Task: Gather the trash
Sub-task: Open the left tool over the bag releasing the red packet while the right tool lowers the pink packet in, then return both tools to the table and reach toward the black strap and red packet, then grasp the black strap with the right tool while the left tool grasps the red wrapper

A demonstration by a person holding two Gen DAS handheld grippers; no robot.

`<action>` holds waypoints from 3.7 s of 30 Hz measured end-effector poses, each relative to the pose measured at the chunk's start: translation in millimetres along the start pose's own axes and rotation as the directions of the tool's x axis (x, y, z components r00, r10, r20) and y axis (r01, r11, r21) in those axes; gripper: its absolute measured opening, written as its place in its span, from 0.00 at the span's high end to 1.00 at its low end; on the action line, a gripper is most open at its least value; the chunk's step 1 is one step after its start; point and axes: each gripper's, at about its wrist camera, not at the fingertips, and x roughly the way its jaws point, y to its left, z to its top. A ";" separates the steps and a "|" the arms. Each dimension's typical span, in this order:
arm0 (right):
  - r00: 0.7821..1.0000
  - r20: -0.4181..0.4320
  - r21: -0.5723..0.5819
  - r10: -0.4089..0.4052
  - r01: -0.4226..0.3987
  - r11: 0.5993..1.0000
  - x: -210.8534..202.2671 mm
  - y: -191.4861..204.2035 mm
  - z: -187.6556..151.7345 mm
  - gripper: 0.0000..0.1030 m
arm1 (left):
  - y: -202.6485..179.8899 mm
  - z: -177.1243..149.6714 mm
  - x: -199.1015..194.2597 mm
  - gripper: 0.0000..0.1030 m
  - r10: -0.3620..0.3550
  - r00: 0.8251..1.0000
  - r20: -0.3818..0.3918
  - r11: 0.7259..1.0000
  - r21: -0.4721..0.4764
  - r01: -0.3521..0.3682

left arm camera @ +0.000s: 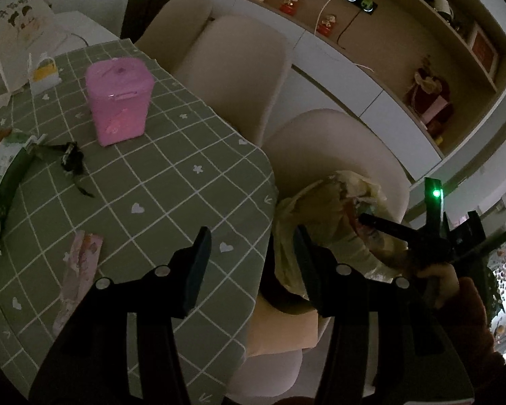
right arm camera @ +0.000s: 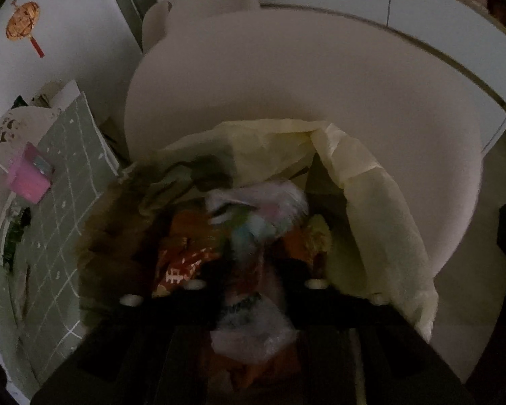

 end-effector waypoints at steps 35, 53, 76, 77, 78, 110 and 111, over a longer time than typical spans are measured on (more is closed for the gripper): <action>0.923 0.269 -0.066 0.276 -0.268 0.961 -124.1 244.3 -105.1 0.44 | 268.7 7.1 -156.5 0.49 0.146 0.977 0.158 0.986 0.062 -0.157; 0.977 0.104 -0.084 0.187 -0.179 0.980 -59.0 283.7 -117.0 0.44 | 362.2 97.3 -21.8 0.49 0.104 0.992 -0.069 0.991 -0.077 -0.109; 0.954 0.063 -0.313 0.292 -0.259 0.914 48.2 365.8 -19.1 0.44 | 332.6 44.4 -78.2 0.64 0.038 0.995 -0.090 0.995 -0.093 -0.047; 0.950 0.074 -0.287 0.304 -0.271 0.919 44.1 361.7 -25.2 0.44 | 331.3 48.0 -76.0 0.62 0.025 0.996 -0.087 0.996 -0.082 -0.032; 0.951 0.080 -0.274 0.298 -0.266 0.924 42.1 358.1 -33.5 0.44 | 330.5 53.7 -69.0 0.58 0.008 0.995 -0.097 0.998 -0.067 -0.014; 0.961 0.113 -0.309 0.254 -0.209 0.928 -11.4 382.9 -51.2 0.68 | 285.4 53.6 -109.4 0.97 0.084 0.996 0.028 0.991 -0.108 -0.081; 0.959 0.129 -0.315 0.252 -0.201 0.928 -23.0 381.2 -54.8 0.68 | 282.0 52.2 -114.9 0.97 0.078 0.996 0.038 0.992 -0.106 -0.074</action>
